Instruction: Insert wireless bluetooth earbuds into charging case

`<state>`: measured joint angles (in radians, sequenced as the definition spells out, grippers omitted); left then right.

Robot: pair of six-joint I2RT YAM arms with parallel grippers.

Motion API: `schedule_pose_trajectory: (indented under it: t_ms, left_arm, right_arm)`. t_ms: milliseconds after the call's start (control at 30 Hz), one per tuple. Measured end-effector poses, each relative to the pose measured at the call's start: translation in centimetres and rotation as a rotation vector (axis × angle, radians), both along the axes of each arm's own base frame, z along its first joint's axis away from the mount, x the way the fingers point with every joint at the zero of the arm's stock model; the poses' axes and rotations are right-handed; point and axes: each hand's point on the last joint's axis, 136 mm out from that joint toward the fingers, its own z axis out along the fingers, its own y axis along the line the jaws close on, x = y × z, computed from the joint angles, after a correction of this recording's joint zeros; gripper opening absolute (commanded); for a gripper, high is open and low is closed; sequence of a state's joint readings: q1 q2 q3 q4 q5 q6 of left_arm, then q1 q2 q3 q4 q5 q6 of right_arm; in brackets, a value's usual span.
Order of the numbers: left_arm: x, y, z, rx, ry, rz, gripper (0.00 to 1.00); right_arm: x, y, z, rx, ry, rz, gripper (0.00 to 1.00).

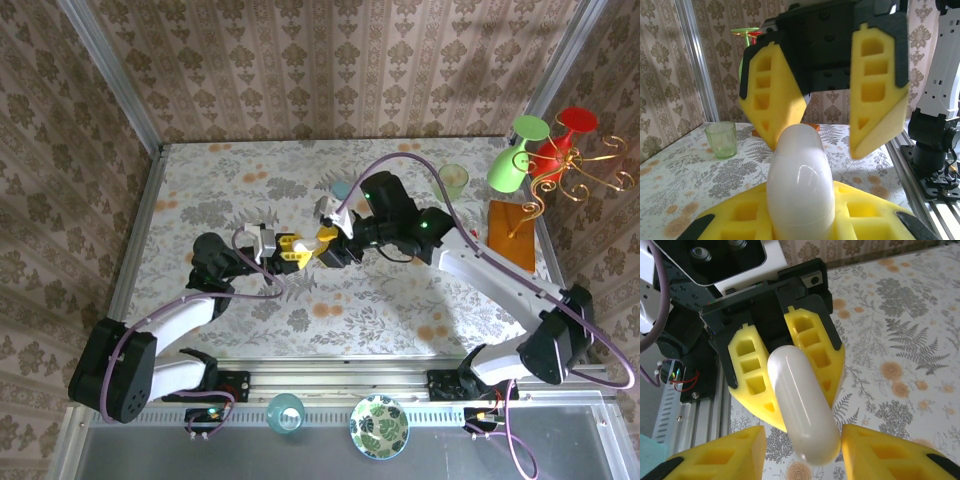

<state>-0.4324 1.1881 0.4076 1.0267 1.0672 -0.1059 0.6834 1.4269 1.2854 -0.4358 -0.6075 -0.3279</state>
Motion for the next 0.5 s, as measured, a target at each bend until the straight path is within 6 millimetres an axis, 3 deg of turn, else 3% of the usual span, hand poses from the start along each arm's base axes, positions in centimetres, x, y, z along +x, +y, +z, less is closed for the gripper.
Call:
schedule_pose_trajectory:
  t_ms: [267,433,500]
  left_arm:
    - [-0.34,-0.13,-0.01,0.003,0.001,-0.02,0.02]
    - [-0.33,-0.14,-0.06,0.005,0.005,-0.02,0.17]
    - [-0.25,-0.13,-0.04,0.004,0.004,-0.015,0.31]
  right_arm:
    - [-0.04,0.22,-0.72,-0.02,0.001,0.054,0.22]
    - [-0.01,0.12,-0.8,-0.025,-0.009,0.062,0.17]
    - [0.15,0.04,-0.77,-0.024,-0.01,0.058,0.17]
